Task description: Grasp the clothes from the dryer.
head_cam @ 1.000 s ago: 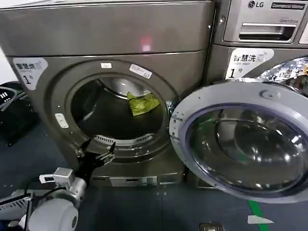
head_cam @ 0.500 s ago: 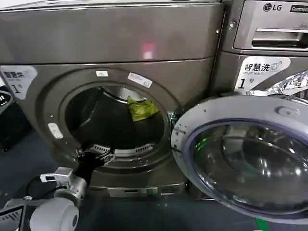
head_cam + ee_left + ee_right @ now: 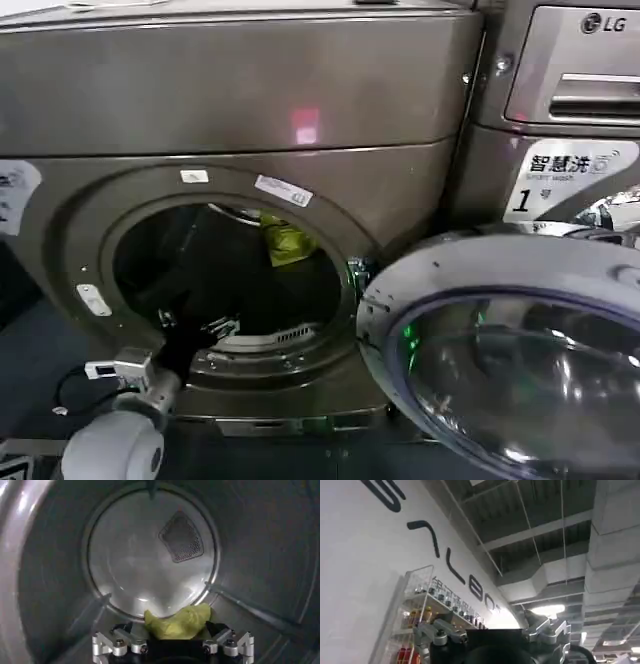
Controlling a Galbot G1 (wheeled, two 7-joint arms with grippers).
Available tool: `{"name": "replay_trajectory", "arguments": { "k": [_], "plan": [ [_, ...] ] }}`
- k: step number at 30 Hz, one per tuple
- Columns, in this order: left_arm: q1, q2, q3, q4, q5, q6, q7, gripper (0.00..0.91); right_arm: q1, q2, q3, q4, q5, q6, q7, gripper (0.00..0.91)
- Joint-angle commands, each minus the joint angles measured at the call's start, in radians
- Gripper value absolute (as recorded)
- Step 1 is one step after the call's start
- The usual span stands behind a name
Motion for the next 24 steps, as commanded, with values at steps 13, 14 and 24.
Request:
{"name": "replay_trajectory", "arguments": {
  "k": [13, 14, 24],
  "plan": [
    [-0.023, -0.004, 0.011, 0.019, 0.001, -0.004, 0.002, 0.907, -0.007, 0.001, 0.014, -0.004, 0.0, -0.001, -0.003, 0.907],
    [-0.024, -0.005, 0.012, 0.019, 0.001, -0.004, 0.002, 0.907, -0.007, 0.0, 0.015, -0.005, -0.001, -0.001, -0.003, 0.907],
    [-0.027, 0.0, 0.011, 0.018, 0.0, -0.003, 0.002, 0.907, -0.004, 0.003, 0.013, -0.001, -0.001, -0.001, -0.004, 0.907]
  ]
}}
